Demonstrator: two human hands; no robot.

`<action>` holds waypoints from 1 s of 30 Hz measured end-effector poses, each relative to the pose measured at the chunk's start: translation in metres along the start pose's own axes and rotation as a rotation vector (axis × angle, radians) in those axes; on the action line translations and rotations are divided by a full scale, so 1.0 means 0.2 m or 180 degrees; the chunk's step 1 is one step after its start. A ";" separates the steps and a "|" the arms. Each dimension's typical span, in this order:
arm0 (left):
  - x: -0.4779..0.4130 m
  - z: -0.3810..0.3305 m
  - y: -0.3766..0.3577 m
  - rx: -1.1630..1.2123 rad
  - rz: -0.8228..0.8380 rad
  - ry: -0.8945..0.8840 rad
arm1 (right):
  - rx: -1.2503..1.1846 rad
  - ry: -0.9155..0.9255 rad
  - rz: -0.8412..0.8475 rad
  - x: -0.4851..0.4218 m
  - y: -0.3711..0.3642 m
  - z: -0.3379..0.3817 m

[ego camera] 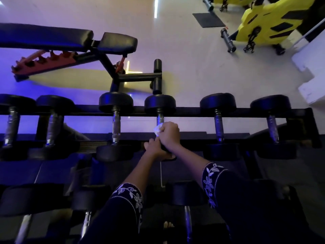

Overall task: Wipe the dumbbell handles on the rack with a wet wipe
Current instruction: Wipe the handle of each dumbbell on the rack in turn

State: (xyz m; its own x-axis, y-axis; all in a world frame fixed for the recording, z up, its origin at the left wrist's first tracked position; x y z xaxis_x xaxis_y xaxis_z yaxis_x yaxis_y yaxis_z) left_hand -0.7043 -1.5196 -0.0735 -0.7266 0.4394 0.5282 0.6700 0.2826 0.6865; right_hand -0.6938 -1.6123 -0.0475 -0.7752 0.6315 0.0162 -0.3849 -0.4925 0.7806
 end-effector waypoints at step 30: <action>0.00 0.04 -0.01 0.0539 -0.0021 0.0220 | 0.0012 -0.0117 -0.0041 -0.01 -0.01 -0.04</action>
State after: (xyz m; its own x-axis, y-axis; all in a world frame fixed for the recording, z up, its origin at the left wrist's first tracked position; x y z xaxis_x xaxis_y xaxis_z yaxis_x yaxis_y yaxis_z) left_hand -0.7054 -1.5141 -0.0787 -0.7358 0.3790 0.5612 0.6771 0.4274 0.5991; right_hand -0.6957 -1.6177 -0.0548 -0.7513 0.6594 0.0289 -0.3929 -0.4820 0.7832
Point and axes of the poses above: each hand's wrist, its own x-axis away from the middle knuckle, its own y-axis out of the back of the hand, z = x × y, the point moved 6 cm from there along -x, towards the middle knuckle, and after that the axes turned 6 degrees about -z, right-handed, at the moved point
